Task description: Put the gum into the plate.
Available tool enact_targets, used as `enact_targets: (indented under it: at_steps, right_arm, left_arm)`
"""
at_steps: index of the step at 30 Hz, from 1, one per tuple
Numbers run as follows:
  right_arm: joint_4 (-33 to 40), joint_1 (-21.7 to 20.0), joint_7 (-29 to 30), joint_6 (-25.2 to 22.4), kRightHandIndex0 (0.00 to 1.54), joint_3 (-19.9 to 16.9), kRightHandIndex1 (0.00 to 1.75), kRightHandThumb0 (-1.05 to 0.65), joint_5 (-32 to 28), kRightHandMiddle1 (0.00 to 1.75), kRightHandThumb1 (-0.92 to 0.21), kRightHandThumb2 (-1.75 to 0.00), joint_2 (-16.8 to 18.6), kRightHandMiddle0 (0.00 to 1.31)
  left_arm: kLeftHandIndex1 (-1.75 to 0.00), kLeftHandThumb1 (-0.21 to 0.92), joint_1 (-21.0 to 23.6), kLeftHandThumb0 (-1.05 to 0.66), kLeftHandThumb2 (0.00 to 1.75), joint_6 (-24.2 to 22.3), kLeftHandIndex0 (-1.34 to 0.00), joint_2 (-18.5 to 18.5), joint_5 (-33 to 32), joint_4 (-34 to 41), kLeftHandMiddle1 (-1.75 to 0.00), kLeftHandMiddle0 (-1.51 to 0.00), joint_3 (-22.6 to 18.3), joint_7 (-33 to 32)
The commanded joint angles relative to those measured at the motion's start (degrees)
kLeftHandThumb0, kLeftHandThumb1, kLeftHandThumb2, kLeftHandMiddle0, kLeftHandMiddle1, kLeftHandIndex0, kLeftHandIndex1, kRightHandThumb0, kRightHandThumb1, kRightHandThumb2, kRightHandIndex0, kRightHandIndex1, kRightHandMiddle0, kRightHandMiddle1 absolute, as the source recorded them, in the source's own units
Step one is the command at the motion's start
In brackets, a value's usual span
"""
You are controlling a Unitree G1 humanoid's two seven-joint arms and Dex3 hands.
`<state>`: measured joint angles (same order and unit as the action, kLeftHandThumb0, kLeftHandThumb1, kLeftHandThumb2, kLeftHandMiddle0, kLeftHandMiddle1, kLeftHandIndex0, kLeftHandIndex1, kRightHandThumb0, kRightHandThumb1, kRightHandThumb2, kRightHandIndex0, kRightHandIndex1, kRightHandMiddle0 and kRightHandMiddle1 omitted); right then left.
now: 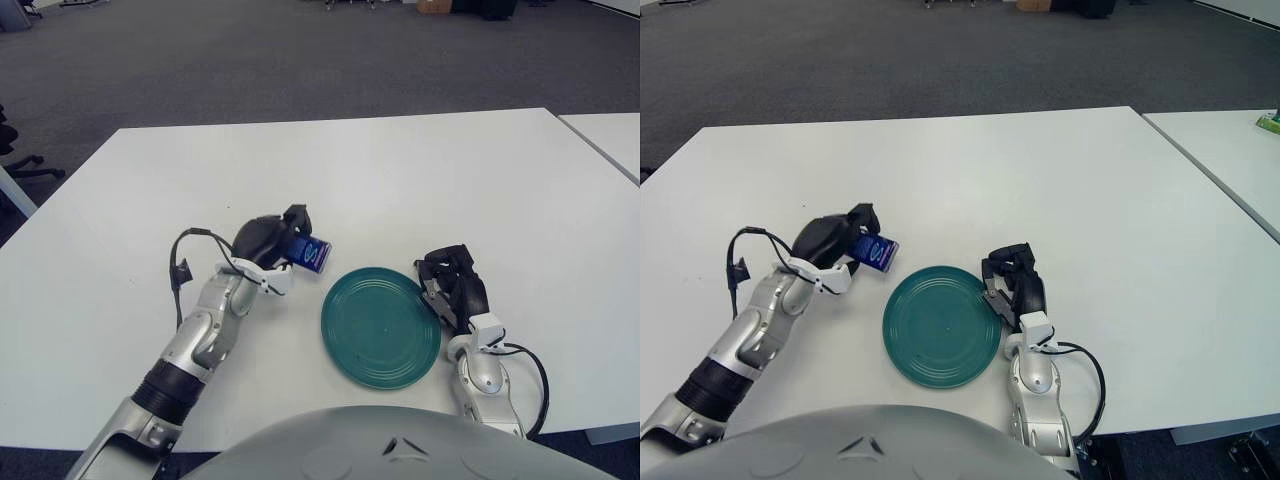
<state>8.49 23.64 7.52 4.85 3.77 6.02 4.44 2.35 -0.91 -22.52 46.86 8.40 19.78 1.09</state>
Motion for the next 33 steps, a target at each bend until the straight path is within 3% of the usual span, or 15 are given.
enact_targets:
  at_steps: [1,9,13,21,33]
  right_arm:
    - [-2.12,2.09,-0.12,-3.96,0.38,-0.17,0.93,-0.34,-0.20,1.75,-0.92,-0.53,-0.01,0.19]
    - [-1.40,2.70,0.01,-4.36,0.38,0.35,0.93,-0.34,0.89,1.75,-0.92,-0.53,-0.46,0.18]
    - [-1.02,2.93,-0.18,-4.95,0.38,0.69,0.92,-0.35,1.23,1.75,-0.92,-0.53,-0.75,0.19]
    - [-1.26,3.03,-0.57,-4.43,0.39,0.71,0.89,-0.35,0.43,1.75,-0.92,-0.53,-0.82,0.19]
    - [-2.73,2.61,-1.03,-3.46,0.43,-0.83,0.82,-0.35,-2.31,1.75,-0.92,-0.53,-0.17,0.19]
  left_arm:
    - [-1.75,0.03,0.38,0.00,1.62,1.13,-0.61,-0.69,-0.69,3.57,-1.66,-0.85,-1.67,0.01]
    - [-1.75,0.04,0.36,0.00,1.63,3.03,-0.60,-0.50,0.58,11.02,-1.71,-0.82,-3.67,-0.88]
    - [-1.75,0.02,0.51,0.00,1.65,2.91,-0.61,-0.06,-0.26,14.37,-1.74,-0.82,-4.20,1.62]
    - [-1.73,-0.01,0.69,0.00,1.69,5.97,-0.65,-0.68,-3.18,14.63,-1.75,-0.84,-4.83,3.91]
    - [-1.75,0.00,-2.91,0.00,1.68,9.21,-0.64,0.53,-5.99,17.62,-1.75,-0.83,-0.89,8.37]
